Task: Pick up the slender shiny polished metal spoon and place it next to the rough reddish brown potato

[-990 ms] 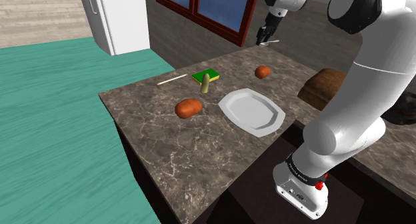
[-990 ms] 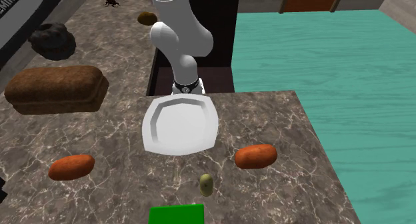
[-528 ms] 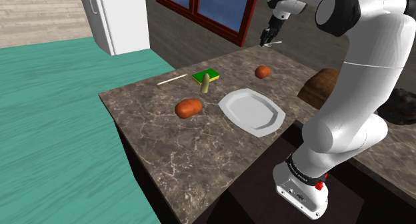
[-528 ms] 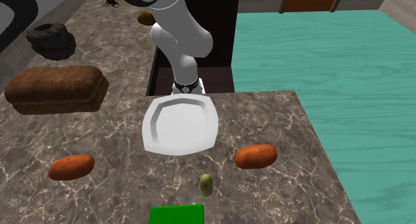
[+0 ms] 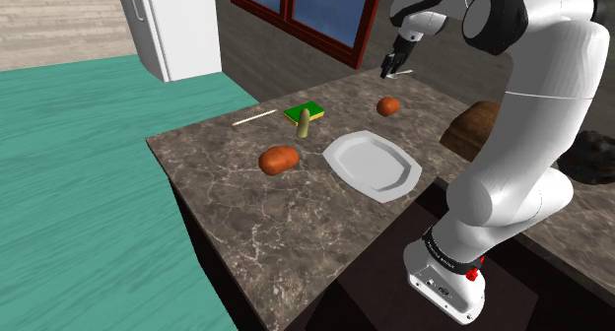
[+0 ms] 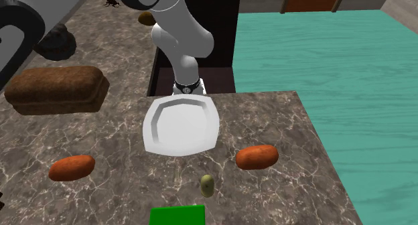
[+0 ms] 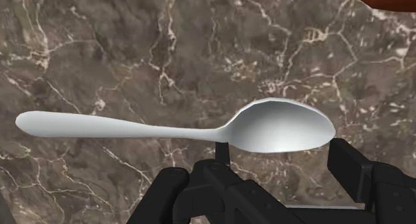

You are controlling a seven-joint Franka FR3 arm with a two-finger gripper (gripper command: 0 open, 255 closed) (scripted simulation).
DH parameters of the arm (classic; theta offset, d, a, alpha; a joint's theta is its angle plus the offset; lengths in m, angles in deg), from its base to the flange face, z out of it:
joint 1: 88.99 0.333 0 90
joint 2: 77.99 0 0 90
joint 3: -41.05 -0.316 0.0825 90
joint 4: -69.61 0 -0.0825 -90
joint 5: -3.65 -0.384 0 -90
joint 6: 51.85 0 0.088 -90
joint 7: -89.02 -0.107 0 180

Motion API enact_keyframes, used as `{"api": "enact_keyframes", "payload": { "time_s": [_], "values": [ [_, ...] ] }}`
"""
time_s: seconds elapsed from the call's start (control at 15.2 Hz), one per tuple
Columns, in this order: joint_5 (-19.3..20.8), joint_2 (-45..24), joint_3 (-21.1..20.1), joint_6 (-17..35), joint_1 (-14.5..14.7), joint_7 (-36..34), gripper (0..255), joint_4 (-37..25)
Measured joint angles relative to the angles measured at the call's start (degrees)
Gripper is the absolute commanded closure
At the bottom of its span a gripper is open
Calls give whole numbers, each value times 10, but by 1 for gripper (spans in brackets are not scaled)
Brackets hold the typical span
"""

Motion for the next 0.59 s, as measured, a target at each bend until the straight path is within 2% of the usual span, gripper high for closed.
{"api": "enact_keyframes", "payload": {
  "time_s": [0.59],
  "values": [
    [-12,-25,-6,57,-2,11,255,33]
  ]
}}
